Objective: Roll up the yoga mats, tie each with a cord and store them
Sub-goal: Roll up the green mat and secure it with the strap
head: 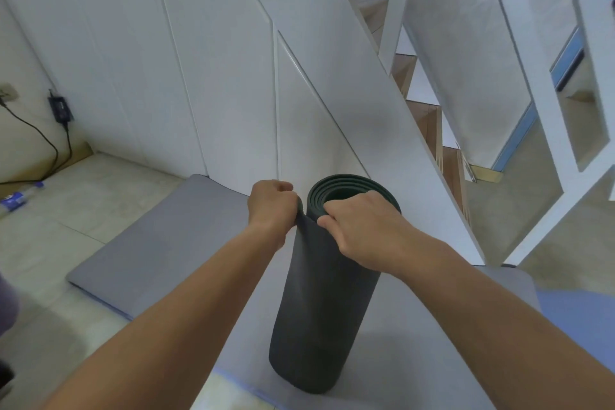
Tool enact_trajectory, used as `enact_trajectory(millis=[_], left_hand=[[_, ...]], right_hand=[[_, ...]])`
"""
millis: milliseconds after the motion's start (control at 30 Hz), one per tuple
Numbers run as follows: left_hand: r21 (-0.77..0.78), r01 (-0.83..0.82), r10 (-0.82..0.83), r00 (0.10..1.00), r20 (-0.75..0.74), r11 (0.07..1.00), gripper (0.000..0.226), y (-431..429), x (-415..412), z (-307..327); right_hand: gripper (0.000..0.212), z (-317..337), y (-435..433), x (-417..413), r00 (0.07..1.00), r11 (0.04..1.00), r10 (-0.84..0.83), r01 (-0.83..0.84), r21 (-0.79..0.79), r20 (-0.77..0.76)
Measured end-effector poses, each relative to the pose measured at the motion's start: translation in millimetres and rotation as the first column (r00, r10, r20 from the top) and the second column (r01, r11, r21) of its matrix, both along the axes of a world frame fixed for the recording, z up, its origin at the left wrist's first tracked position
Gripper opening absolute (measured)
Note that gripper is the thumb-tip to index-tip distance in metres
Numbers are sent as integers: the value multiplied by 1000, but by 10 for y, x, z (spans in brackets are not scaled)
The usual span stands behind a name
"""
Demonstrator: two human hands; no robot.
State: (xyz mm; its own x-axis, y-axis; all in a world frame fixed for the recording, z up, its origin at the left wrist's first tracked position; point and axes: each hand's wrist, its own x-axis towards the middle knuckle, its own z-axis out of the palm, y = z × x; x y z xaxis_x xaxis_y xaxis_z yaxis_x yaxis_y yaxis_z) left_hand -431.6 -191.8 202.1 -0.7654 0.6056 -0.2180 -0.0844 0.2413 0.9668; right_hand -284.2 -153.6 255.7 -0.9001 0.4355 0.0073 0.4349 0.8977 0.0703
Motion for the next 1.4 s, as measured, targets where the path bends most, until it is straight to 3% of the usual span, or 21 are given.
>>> enact_trajectory(millis=[67, 200, 333, 400, 433, 500, 567, 600, 667, 700, 733, 833, 900, 967, 1033, 1133, 1200, 1300, 1400], left_hand=[[3, 2, -2, 1000, 14, 1000, 43, 22, 8, 21], [59, 6, -8, 999, 36, 998, 12, 83, 119, 125], [4, 263, -263, 965, 6, 965, 48, 176, 248, 240], [-17, 256, -257, 966, -39, 966, 30, 199, 301, 208], [-21, 232, -233, 971, -53, 973, 17, 202, 314, 188], [-43, 231, -235, 965, -115, 972, 14, 208, 300, 164], [-44, 251, -255, 956, -145, 967, 16, 209, 256, 153], [-16, 245, -245, 961, -127, 969, 17, 191, 264, 158], [35, 233, -230, 971, -67, 972, 16, 145, 310, 151], [49, 240, -237, 970, -47, 970, 16, 137, 338, 147], [59, 247, -246, 969, -25, 967, 18, 132, 365, 137], [66, 172, -181, 972, 150, 983, 33, 106, 379, 133], [133, 103, -140, 939, 315, 986, 27, 53, 329, 82], [184, 150, -208, 912, 354, 971, 35, -40, 284, 0], [207, 285, -335, 900, 278, 936, 51, -94, 257, -79], [193, 453, -483, 862, 155, 870, 65, -111, 162, -93], [147, 550, -565, 821, 88, 822, 71, -96, 60, -97], [-20, 705, -705, 707, -44, 709, 63, -85, -117, -54], [-196, 682, -709, 685, -165, 705, 41, -70, -258, -55]], right_hand=[[31, -9, 37, 20, 999, 999, 43, -43, -5, -21], [28, -168, 127, 50, 996, 1000, 18, -18, 0, -85], [29, -240, 115, 52, 991, 1000, 20, -19, 9, -136], [36, -276, 99, 67, 985, 999, 43, -39, 26, -167], [38, -302, 103, 95, 975, 999, 45, -40, 25, -218], [41, -377, 115, 173, 912, 1000, -1, -1, -6, -409], [38, -441, 197, 224, 780, 976, -218, 168, -140, -586], [45, -417, 247, 240, 717, 911, -403, 257, -322, -570], [72, -360, 317, 251, 660, 636, -672, 281, -719, -337], [75, -342, 346, 256, 665, 524, -705, 254, -813, -247], [70, -331, 364, 262, 673, 487, -707, 242, -839, -217], [57, -324, 395, 297, 670, 532, -701, 262, -805, -245], [58, -326, 429, 349, 679, 571, -689, 293, -767, -253], [65, -319, 440, 383, 738, 668, -620, 321, -671, -265], [69, -319, 420, 374, 824, 791, -495, 297, -534, -276], [57, -320, 381, 312, 931, 934, -279, 207, -291, -235], [62, -301, 392, 281, 966, 958, -225, 194, -213, -131], [87, -222, 374, 258, 973, 941, -229, 210, -266, -43], [108, -230, 340, 244, 967, 930, -254, 239, -280, -17]])
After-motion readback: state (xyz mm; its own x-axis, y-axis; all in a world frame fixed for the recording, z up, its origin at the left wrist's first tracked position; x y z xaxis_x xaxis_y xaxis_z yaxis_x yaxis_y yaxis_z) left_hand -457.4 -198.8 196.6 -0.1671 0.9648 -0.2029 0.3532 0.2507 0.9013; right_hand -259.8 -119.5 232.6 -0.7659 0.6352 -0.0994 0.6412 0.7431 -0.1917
